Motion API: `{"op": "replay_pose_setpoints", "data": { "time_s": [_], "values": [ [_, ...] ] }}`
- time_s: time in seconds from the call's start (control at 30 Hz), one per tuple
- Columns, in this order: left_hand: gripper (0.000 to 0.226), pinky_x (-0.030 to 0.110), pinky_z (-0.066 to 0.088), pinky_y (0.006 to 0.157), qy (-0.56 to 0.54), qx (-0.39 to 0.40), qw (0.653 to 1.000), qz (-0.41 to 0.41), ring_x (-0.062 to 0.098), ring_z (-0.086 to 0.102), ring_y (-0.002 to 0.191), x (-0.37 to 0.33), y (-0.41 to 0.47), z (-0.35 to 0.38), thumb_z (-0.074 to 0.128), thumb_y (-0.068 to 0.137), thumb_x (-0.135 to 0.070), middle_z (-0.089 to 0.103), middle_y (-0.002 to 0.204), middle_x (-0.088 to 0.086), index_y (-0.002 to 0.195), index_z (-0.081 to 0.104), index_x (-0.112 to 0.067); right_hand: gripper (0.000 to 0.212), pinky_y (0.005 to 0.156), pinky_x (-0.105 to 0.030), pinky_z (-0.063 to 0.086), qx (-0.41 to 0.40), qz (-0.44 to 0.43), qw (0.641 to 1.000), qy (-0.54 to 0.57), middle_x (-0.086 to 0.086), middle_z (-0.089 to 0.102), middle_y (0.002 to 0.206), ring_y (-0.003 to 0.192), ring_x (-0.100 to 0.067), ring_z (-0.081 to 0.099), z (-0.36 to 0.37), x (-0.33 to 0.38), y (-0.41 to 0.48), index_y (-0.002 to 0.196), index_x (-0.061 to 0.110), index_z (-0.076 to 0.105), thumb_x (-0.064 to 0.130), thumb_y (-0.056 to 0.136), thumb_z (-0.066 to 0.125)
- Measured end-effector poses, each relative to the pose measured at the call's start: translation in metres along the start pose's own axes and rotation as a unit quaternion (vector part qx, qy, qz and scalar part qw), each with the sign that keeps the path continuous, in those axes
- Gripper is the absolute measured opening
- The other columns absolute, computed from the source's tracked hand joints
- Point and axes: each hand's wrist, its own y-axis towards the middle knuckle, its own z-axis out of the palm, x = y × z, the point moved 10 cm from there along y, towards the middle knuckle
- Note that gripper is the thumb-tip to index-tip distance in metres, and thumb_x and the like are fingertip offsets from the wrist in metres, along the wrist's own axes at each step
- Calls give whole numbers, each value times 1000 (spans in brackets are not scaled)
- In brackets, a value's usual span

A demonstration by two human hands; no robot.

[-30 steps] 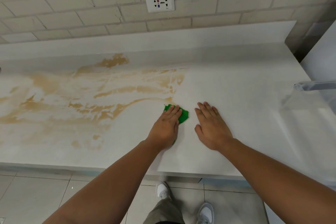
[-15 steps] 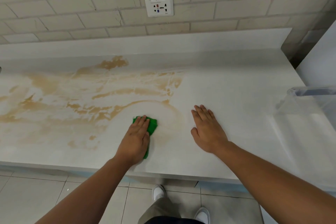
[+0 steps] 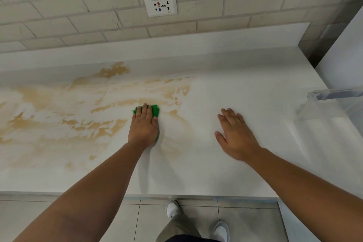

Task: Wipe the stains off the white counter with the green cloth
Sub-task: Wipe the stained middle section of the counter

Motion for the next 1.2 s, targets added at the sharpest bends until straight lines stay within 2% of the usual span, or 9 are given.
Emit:
{"op": "replay_pose_setpoints", "data": {
  "time_s": [0.2, 0.43, 0.63, 0.73, 1.03, 1.2],
  "values": [
    [57, 32, 0, 122, -38, 12, 993, 111, 15, -2, 151, -58, 12, 9, 19, 102, -33, 5, 164, -1, 156, 13, -15, 66, 122, -47, 15, -10, -4, 1000, -8, -13, 25, 160, 150, -29, 15, 2, 0, -3, 147, 4, 37, 48, 98, 24],
    [57, 30, 3, 123, -69, 35, 968, 237, 11, 5, 150, -126, -10, 26, 22, 98, -30, 15, 162, -4, 154, 23, -19, 70, 122, -46, 14, -1, -3, 1000, -12, -13, 22, 161, 150, -27, 13, 2, 0, -4, 149, 5, 34, 47, 95, 19],
    [59, 31, 4, 123, -67, 48, 941, 327, 11, 7, 150, -147, -55, 31, 20, 96, -33, 20, 161, -3, 153, 27, -17, 73, 123, -43, 8, 10, -3, 1000, -18, -10, 14, 163, 151, -24, 6, 4, 0, -5, 153, 8, 26, 46, 92, 12],
    [56, 33, 7, 123, -79, 61, 928, 359, 9, 7, 150, -144, -83, 31, 25, 97, -28, 22, 160, -4, 152, 30, -16, 75, 123, -43, 7, 13, -3, 1000, -18, -10, 14, 163, 151, -24, 5, 4, 0, -5, 153, 7, 25, 46, 90, 11],
    [51, 30, 6, 123, -70, 39, 929, 361, 8, 8, 150, -93, -135, 20, 32, 100, -23, 22, 160, -5, 151, 32, -16, 78, 123, -42, 5, 27, 1, 999, -31, -9, 9, 164, 152, -23, 1, 6, 1, -5, 154, 8, 21, 48, 88, 7],
    [56, 23, -2, 121, -54, 7, 969, 240, 10, 6, 150, -28, -125, 12, 23, 98, -33, 14, 161, -6, 153, 26, -19, 69, 123, -42, 4, 32, 2, 999, -37, -8, 6, 165, 152, -22, -2, 8, 0, -6, 155, 9, 19, 44, 96, 17]
  ]
}}
